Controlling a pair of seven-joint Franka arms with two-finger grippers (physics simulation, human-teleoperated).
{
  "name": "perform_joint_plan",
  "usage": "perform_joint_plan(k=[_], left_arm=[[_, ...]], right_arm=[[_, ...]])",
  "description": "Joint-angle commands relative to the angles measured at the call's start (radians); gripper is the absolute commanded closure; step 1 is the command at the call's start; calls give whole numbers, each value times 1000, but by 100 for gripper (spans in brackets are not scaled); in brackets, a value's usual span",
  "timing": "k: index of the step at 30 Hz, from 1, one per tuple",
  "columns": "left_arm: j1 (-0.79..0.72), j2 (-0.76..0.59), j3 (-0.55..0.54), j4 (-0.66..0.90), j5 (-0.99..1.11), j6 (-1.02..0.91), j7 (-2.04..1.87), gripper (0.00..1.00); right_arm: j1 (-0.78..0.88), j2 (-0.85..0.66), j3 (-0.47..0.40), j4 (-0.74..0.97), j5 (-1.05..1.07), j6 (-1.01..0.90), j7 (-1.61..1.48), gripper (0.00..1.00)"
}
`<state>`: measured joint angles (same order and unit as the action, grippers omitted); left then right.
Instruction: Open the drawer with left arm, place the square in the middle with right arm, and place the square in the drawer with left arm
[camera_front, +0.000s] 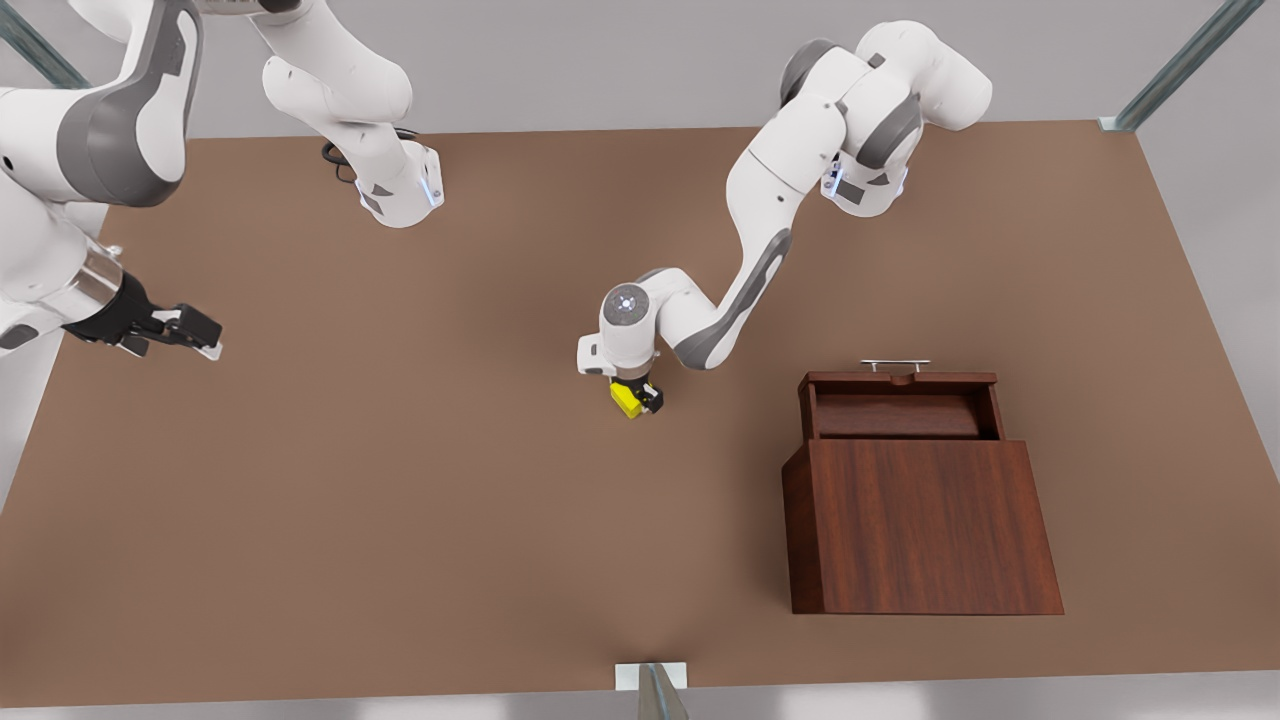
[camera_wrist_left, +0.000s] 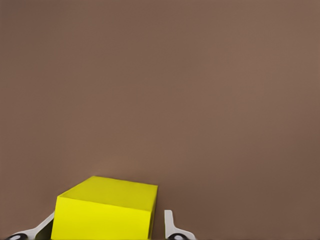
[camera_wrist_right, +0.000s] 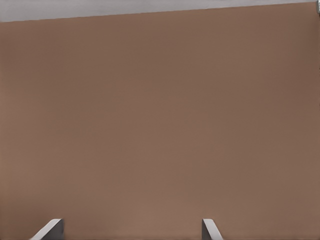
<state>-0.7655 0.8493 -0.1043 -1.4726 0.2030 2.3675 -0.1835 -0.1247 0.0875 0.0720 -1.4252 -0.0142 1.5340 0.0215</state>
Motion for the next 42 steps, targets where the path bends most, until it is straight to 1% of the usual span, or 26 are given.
perform_joint_plan(k=[1, 8, 13, 15, 17, 19, 23, 25, 28, 30, 33, 38, 42], left_arm=[[0, 1, 0, 0, -2, 2, -1, 19], [0, 7, 0, 0, -1, 2, -4, 29], [2, -12, 5, 8, -2, -7, -5, 30], [6, -62, 9, 23, -5, -74, 1, 30], [17, -153, 15, 22, -25, -206, 15, 29], [18, -236, 28, 14, -63, -324, 48, 29], [18, -380, 130, 9, -195, -534, 264, 29], [18, -431, 219, 9, -237, -609, 421, 29], [18, -447, 339, 9, -278, -642, 604, 29], [18, -440, 449, 9, -327, -642, 765, 29], [18, -437, 551, 5, -349, -651, 941, 29], [21, -432, 655, -38, -376, -662, 1122, 29], [35, -421, 667, -58, -376, -663, 1150, 29]], right_arm=[[2, 0, 0, 0, 0, 0, 0, 0], [-1, 0, 0, -1, 0, 0, 0, 0], [-3, 0, 2, -1, 0, 0, -2, 0], [-4, 0, -12, 3, 2, -2, 0, 0], [-6, -2, -34, 8, 22, -9, 0, 0], [-3, -2, -34, 8, 26, -3, 0, 0], [-3, -11, -35, 29, 25, -14, -3, 0], [-32, -6, -35, 34, 23, -55, -8, 0], [-15, 14, -24, 28, 3, -55, -6, 0], [11, 41, -20, 31, 3, -44, -3, 0], [37, 41, -20, 35, -12, -43, -2, 0], [37, 31, -18, 55, -47, -55, 0, 0], [37, 15, -20, 57, -61, -74, -2, 0]])
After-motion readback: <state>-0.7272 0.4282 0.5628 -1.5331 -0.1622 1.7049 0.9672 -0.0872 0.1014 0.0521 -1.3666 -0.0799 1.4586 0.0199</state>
